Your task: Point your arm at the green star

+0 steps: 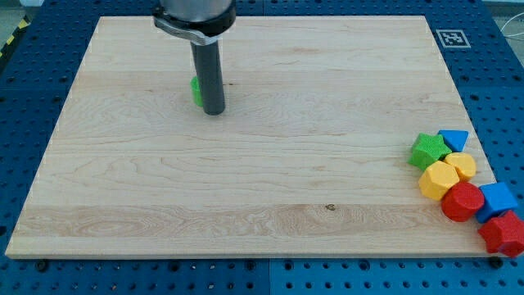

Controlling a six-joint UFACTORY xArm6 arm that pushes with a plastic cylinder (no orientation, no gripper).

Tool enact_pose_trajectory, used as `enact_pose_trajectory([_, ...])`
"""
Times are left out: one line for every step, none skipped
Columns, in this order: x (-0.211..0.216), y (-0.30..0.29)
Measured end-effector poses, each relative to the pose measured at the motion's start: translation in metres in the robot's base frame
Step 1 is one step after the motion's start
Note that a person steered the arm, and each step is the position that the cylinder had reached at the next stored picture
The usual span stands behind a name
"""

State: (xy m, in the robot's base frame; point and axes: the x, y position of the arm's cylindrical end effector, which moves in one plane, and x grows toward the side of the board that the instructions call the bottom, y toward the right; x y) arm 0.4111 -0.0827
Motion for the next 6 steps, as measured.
enact_pose_trajectory([-0.01, -0.015])
enact_pose_trajectory([-0.011, -0.016])
enact_pose_trajectory([0.004, 0.005])
enact_pose_trajectory([0.009, 0.077])
enact_pose_trajectory([0.009, 0.128])
enact_pose_trajectory([0.009, 0.184])
